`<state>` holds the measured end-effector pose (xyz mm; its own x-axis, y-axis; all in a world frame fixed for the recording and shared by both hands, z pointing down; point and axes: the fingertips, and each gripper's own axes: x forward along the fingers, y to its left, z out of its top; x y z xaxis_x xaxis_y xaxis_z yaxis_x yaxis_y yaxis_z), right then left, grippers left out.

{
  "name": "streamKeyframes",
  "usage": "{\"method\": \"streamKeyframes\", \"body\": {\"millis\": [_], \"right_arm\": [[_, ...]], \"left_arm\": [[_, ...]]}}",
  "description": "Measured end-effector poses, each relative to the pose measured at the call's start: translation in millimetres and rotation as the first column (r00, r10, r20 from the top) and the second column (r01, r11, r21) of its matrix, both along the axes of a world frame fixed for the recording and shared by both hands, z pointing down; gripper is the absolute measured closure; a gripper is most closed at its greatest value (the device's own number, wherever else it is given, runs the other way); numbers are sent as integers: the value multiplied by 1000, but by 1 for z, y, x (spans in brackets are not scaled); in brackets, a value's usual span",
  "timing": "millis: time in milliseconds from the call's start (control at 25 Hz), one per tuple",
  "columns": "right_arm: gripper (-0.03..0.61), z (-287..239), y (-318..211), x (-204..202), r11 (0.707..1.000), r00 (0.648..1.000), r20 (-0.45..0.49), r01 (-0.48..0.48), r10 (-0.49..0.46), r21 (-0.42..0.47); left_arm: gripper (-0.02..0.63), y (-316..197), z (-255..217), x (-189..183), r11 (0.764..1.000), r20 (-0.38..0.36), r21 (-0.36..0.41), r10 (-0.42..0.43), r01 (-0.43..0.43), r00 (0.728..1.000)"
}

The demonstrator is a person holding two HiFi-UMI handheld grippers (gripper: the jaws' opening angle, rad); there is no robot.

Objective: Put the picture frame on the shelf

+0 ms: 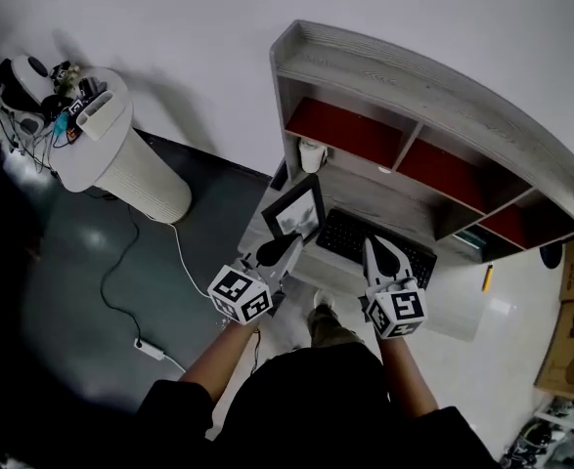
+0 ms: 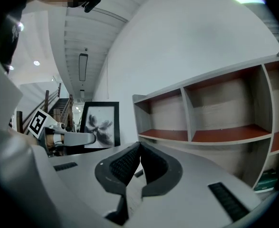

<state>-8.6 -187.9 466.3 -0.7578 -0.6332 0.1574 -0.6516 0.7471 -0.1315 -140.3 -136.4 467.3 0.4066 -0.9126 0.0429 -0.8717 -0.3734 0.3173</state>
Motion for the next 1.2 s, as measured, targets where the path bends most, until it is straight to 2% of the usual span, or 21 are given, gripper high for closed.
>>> {"method": "streamKeyframes", "body": {"millis": [120,360,520,720,1040,1200], "right_arm": [[566,2,-37,5,1000,1000,1,-22,22,-8],[566,9,-83,13,1000,1000,-14,18,-19,-10],[566,15,-107,21,1000,1000,-20,5,-5,-27],[566,26,-127,24,999,999,-25,35,-35,-33],[566,37,-141,26,998,999,-26,28,-29,-54],[566,40,-142,27,998,999,-28,17,-18,-60]], "left_arm": [[578,-42,-3,9,999,6,3,34,-34,999],[577,-115,-3,26,996,63,1,93,-93,994],[577,-155,3,28,993,91,-31,118,-115,989],[577,-199,7,32,988,111,-44,153,-149,982],[578,-247,12,43,960,102,-87,274,-265,956],[577,-258,14,50,937,133,-106,344,-331,930]]}}
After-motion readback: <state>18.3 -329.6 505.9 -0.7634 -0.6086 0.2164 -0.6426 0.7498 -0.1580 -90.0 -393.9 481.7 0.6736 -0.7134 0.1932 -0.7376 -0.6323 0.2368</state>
